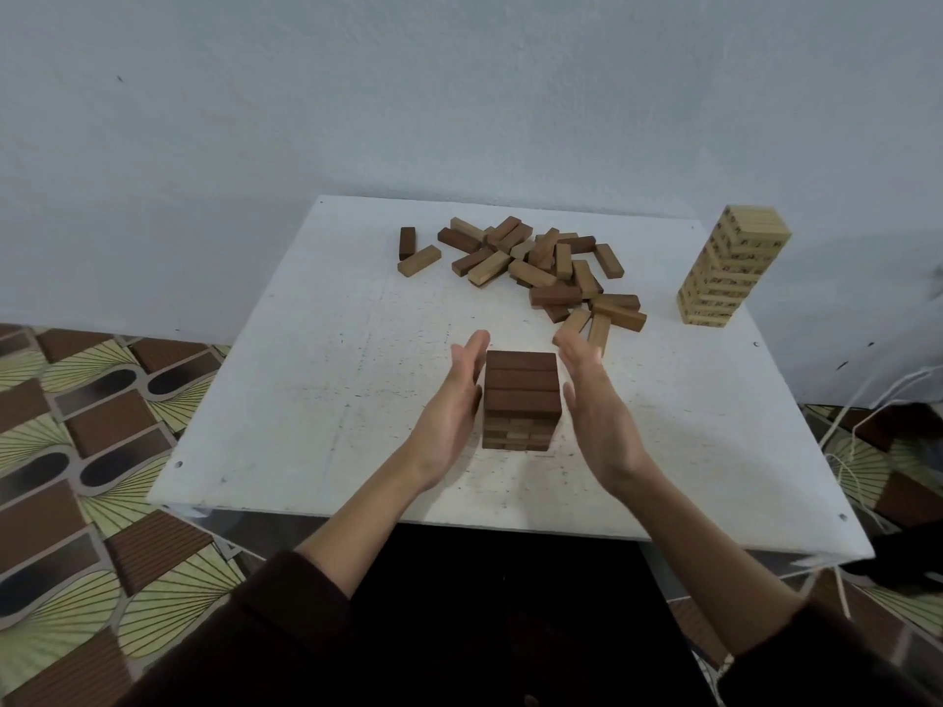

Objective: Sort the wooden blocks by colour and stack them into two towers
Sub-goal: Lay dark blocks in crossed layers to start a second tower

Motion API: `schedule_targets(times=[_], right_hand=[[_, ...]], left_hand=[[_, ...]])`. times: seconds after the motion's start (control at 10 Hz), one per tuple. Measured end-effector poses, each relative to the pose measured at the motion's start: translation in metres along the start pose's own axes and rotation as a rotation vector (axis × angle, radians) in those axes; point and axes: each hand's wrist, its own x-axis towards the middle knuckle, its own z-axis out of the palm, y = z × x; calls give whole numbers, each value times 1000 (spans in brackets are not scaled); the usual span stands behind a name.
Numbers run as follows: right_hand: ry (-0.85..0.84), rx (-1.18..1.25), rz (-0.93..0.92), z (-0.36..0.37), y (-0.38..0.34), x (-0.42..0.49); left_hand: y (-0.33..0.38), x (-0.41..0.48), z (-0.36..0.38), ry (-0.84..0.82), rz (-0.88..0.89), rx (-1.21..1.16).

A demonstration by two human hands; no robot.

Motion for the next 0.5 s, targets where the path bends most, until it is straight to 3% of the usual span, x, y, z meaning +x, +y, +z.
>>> schedule_targets(times=[0.1,0.5], right_hand=[[54,-13,32,14,0,-9],[57,110,36,24,4,-5]], left_hand=[[-3,-1,9,-107,-40,-84],[-9,1,14,-94,-42,-109]])
